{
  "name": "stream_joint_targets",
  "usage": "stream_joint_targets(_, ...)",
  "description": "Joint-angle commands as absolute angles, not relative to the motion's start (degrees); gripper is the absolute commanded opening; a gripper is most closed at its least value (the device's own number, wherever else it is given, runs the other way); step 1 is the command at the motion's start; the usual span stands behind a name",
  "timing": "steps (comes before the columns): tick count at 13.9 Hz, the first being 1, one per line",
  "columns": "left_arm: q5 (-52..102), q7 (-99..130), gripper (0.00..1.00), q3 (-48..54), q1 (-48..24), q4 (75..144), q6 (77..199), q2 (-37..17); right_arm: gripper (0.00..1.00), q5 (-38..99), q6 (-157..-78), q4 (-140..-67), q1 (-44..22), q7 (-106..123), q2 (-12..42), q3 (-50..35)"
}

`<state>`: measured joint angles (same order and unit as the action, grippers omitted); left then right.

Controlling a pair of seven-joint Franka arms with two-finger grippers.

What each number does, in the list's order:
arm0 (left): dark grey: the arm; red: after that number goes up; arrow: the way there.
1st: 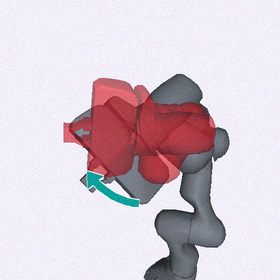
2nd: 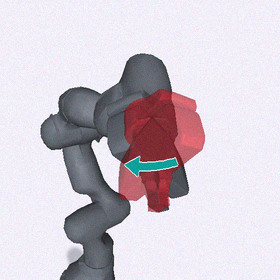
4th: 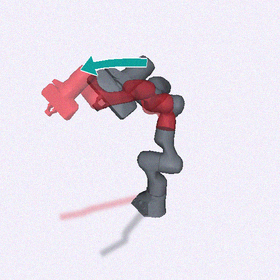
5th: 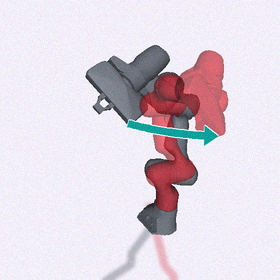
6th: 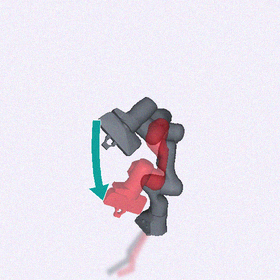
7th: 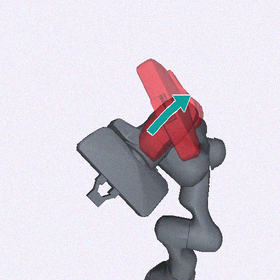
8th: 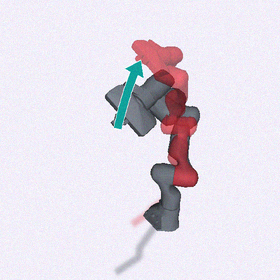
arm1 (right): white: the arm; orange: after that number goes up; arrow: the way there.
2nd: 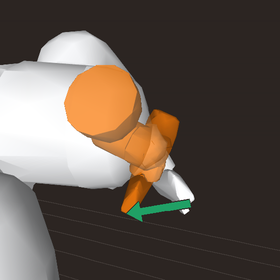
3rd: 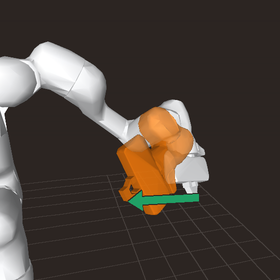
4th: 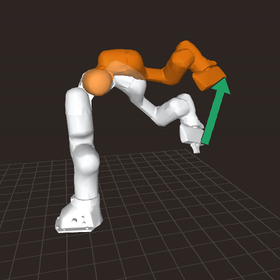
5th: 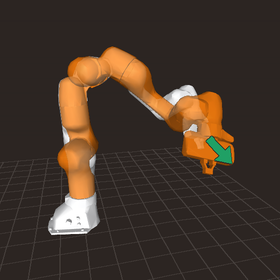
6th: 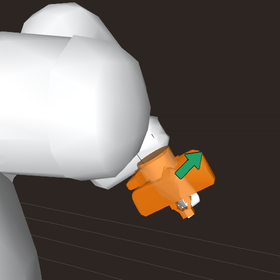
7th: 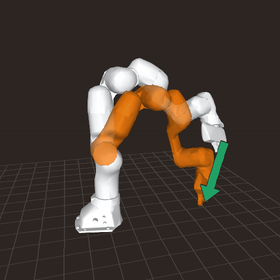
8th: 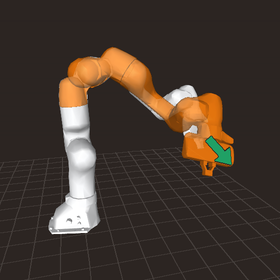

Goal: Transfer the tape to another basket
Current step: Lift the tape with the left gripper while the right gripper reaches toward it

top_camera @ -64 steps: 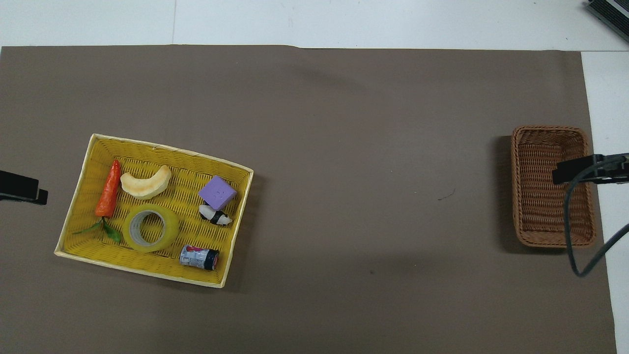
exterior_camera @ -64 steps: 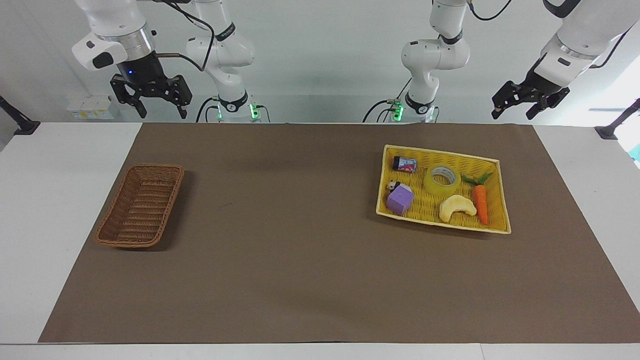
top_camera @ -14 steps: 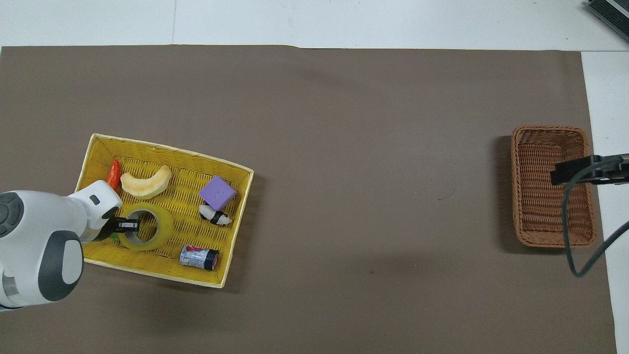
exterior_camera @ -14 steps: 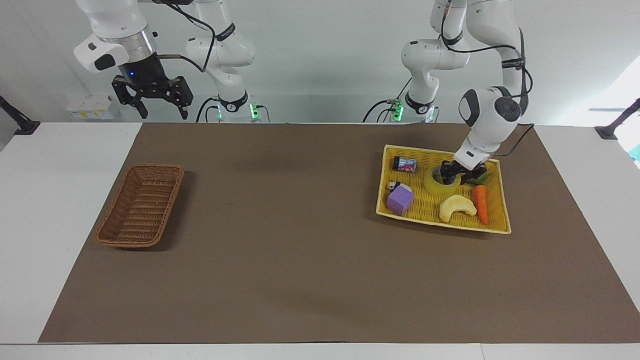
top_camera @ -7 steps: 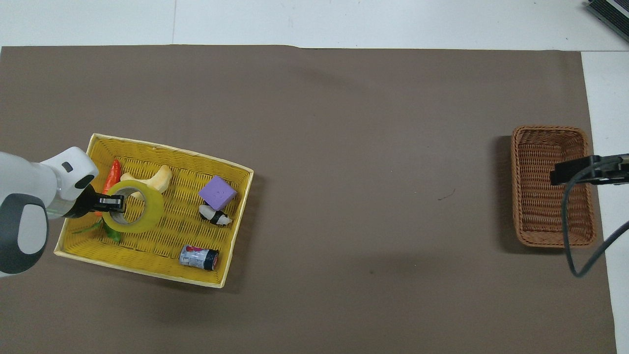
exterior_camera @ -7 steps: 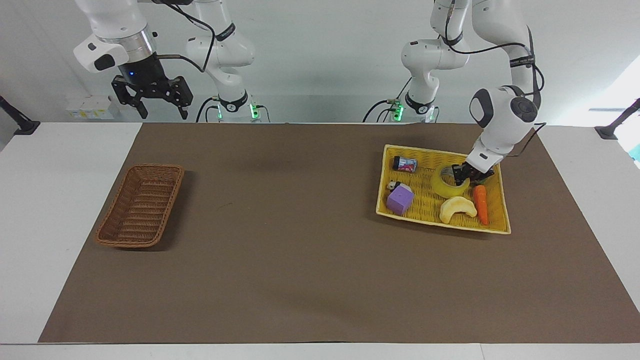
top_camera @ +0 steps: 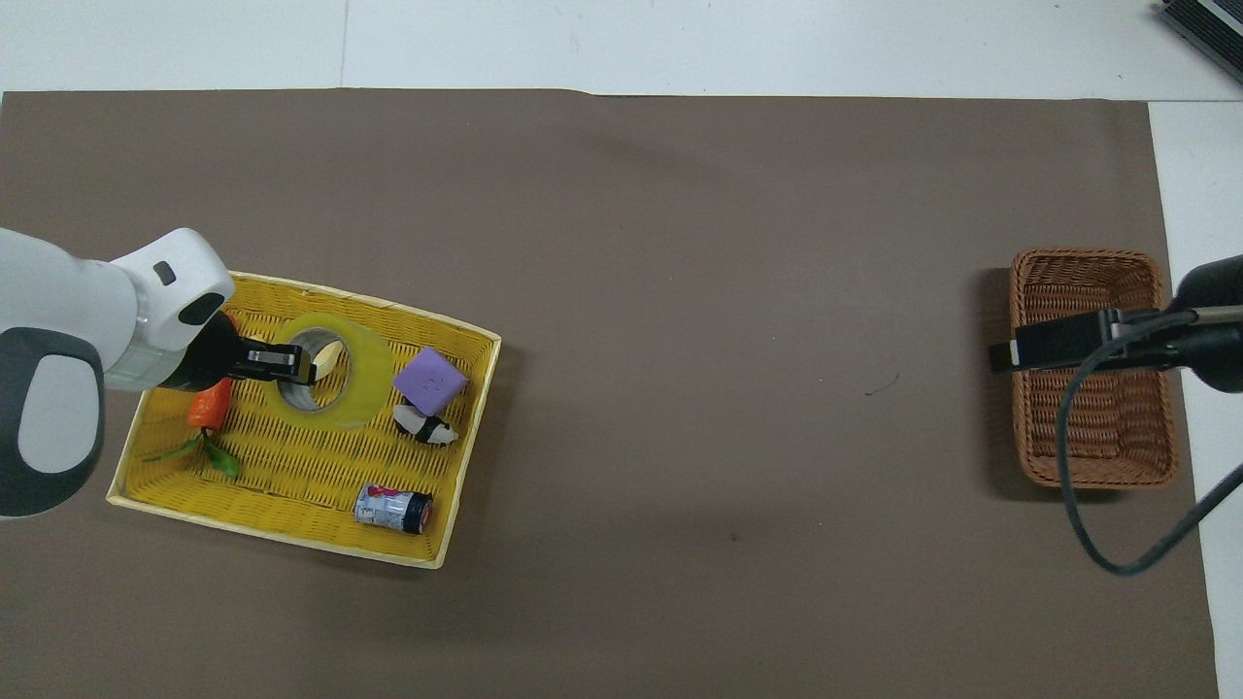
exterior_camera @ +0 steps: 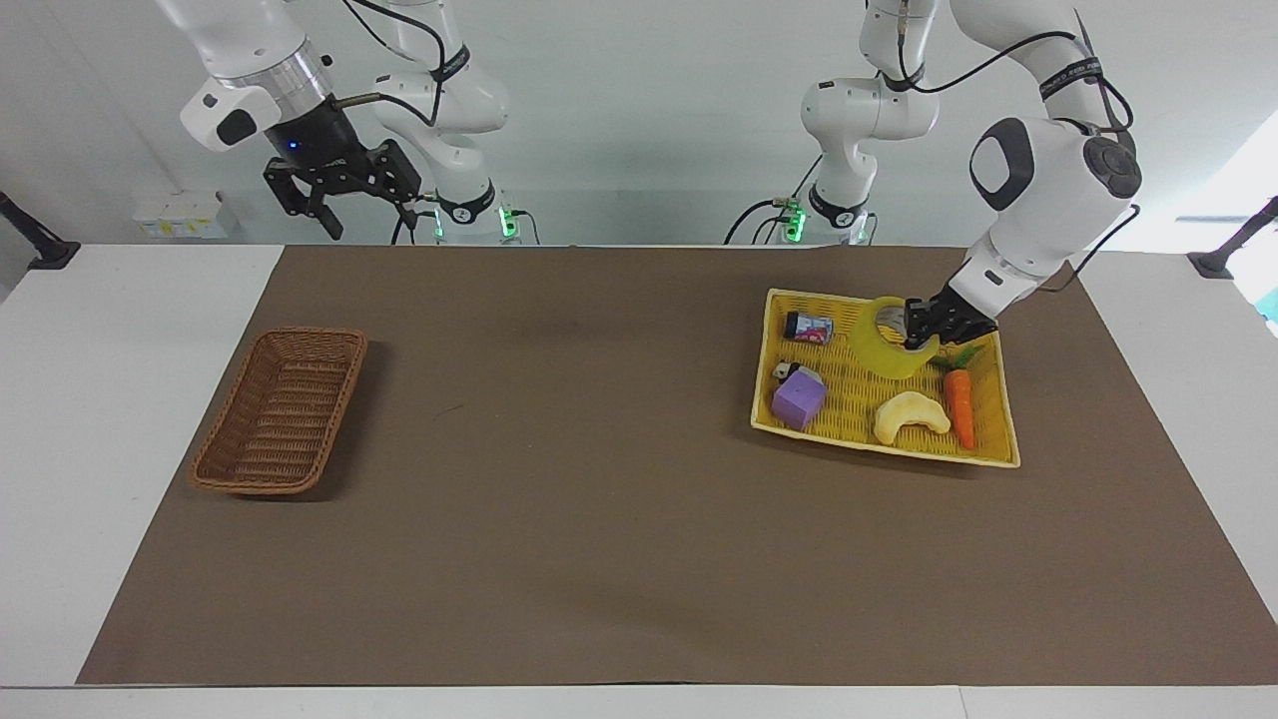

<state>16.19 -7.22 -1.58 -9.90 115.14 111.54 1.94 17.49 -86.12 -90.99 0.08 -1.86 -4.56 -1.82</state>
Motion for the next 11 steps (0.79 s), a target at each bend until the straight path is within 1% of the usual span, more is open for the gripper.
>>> stream_joint_targets(1,21.86,-6.68,0.00,-2.20,-13.79,110.92,110.12,-0.34,1.00,23.19,-90.25,-95.70,-2.27,-6.74,-6.15,-2.46)
stream_joint_targets(4,28.55,-6.42,0.00,-1.15,-19.05,110.83,111.44,-0.18,1.00,27.92,-98.50,-100.79,-6.49,-10.63,-6.59,-2.46)
stream_joint_targets(7,29.35,1.19,0.00,0.44,-26.87,111.09,116.44,0.18,1.00,32.51,-103.26,-104.32,-9.04,-10.72,-6.50,-2.55)
stream_joint_targets(11,37.33,7.73,0.00,0.44,-33.91,111.97,123.29,-0.26,1.00,32.96,-110.81,-110.02,-15.11,-10.37,-7.20,-2.55)
